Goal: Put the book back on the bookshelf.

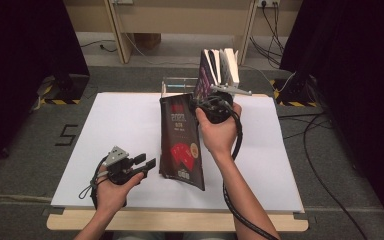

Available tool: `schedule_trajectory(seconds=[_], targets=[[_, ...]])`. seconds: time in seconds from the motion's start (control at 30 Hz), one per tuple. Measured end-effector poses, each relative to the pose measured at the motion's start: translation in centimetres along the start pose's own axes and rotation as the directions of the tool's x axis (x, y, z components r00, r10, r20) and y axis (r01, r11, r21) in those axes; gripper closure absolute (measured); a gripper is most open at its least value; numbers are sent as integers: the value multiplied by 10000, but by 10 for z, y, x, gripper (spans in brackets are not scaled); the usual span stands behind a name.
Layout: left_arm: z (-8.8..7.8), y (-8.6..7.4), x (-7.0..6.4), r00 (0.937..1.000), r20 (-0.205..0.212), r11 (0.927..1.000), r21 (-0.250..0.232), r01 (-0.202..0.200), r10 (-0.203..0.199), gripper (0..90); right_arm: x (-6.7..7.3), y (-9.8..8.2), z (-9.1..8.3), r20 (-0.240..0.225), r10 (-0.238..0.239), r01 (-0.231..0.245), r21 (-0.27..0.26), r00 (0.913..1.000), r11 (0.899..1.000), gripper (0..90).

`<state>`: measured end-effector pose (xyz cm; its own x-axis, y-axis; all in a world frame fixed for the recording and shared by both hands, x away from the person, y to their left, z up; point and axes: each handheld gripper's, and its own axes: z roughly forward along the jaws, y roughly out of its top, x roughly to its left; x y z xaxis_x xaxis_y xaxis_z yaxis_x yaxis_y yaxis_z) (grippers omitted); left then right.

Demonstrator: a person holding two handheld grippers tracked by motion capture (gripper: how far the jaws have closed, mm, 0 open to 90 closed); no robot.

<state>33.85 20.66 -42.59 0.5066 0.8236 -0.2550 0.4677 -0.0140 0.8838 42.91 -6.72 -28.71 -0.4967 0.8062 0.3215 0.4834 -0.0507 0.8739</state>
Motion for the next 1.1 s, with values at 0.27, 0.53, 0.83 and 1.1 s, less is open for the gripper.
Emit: schedule_trajectory(seconds=[0.27, 0.53, 0.83, 1.1], targets=[[4, 24, -8, 9995, 110, 9994, -176, -293, 295, 491, 3, 8, -2, 116, -28, 32, -372, 9999, 9993, 880], [6, 46, -16, 9986, 295, 9982, -435, -418, 431, 485, 3, 15, -3, 176, -52, 62, -582, 9998, 9983, 880], [14, 68, -28, 9963, 535, 9966, -507, -652, 679, 486, 6, 21, -1, 241, -33, 52, -818, 9997, 9966, 879], [22, 84, -42, 9939, 772, 9953, -619, -746, 793, 474, 8, 22, 4, 356, -25, 61, -1005, 9994, 9949, 880]])
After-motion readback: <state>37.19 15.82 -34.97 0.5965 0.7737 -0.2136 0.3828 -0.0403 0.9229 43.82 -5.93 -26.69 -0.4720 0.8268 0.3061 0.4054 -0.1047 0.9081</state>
